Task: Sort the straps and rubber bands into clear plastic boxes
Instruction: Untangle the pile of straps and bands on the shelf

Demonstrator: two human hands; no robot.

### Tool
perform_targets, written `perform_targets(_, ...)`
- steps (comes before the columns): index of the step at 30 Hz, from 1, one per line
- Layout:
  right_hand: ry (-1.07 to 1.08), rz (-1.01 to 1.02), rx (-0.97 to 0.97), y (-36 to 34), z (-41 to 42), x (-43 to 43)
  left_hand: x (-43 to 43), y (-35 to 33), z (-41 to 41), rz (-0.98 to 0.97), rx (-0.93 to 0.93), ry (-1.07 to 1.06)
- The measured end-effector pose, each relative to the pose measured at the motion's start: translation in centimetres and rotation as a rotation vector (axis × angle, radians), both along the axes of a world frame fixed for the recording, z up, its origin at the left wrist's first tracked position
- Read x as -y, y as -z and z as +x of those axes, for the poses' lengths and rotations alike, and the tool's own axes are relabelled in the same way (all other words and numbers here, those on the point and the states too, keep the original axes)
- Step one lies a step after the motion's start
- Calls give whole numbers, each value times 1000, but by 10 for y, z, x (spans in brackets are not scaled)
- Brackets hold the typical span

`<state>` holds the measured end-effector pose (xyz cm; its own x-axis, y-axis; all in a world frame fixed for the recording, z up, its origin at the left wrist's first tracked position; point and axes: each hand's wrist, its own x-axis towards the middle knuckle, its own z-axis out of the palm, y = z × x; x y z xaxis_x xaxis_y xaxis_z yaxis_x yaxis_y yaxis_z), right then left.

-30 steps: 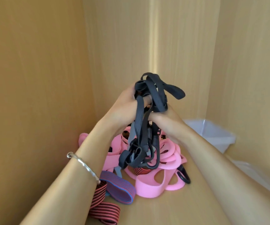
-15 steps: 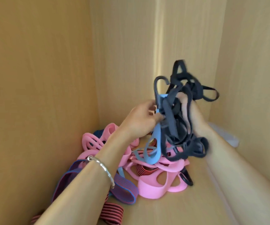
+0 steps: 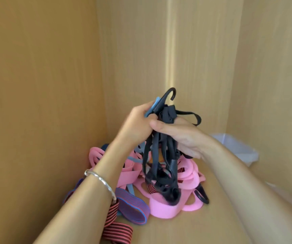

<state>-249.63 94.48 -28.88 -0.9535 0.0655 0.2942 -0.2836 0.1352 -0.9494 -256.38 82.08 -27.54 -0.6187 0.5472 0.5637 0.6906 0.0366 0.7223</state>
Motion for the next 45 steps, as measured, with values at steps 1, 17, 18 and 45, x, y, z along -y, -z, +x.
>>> perform_targets(1, 34, 40, -9, -2, 0, 1, 0, 0, -1, 10, 1, -5)
perform_targets(17, 449, 323, -3, 0, -4, 2, 17, 3, -35, -56, 201, -187)
perform_targets(18, 451, 332, 5, 0, -4, 2, 19, 2, -36, -49, 242, -158)
perform_targets(45, 564, 8, -365, -27, 18, 24, 48, -38, -17, -379, -15, -698)
